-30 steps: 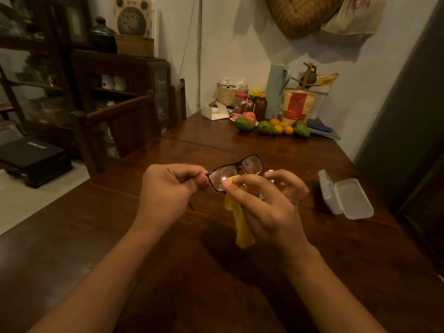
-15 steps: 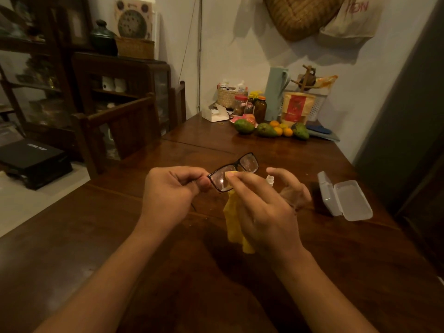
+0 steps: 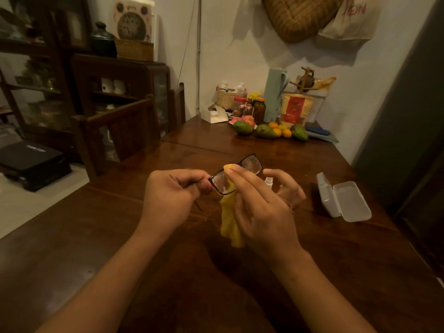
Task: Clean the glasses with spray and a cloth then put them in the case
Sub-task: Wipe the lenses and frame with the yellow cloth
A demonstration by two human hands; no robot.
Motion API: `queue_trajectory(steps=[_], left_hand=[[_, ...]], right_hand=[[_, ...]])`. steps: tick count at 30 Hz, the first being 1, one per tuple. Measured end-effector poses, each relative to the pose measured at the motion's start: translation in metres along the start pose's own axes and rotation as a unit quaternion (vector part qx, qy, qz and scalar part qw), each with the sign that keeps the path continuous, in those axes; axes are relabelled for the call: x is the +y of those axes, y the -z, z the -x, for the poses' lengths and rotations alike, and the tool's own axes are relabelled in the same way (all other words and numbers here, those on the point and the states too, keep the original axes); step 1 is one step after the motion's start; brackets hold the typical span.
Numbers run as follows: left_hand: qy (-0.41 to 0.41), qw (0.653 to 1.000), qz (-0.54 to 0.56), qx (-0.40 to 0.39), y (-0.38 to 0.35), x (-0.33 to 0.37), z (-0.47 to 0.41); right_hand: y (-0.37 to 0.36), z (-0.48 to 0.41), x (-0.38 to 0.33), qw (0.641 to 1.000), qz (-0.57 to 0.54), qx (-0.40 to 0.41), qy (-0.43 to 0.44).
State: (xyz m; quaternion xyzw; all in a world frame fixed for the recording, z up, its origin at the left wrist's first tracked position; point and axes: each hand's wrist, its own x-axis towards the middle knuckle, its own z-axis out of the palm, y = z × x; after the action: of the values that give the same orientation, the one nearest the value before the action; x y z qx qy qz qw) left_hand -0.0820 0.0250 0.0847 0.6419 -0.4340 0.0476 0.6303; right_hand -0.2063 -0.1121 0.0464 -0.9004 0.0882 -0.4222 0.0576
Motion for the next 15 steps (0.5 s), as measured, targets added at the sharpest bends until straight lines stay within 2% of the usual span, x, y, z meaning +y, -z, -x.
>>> queue_trajectory(steps=[5, 8, 11, 15], left_hand=[[0.004, 1.0, 0.004, 0.01, 0.0, -0.002, -0.001], [0.012, 1.0, -0.001, 0.012, 0.001, -0.003, -0.001], [0.013, 1.0, -0.008, 0.014, 0.002, -0.003, -0.002], [0.005, 1.0, -0.007, 0.005, 0.001, -0.003, -0.001]], right_hand=[[0.003, 0.0, 0.001, 0.998, -0.014, -0.012, 0.063], [0.004, 0.002, 0.008, 0.996, 0.003, 0.022, 0.081], [0.005, 0.002, 0.015, 0.997, -0.001, 0.054, 0.062], [0.003, 0.0, 0.01, 0.998, -0.013, 0.035, 0.042]])
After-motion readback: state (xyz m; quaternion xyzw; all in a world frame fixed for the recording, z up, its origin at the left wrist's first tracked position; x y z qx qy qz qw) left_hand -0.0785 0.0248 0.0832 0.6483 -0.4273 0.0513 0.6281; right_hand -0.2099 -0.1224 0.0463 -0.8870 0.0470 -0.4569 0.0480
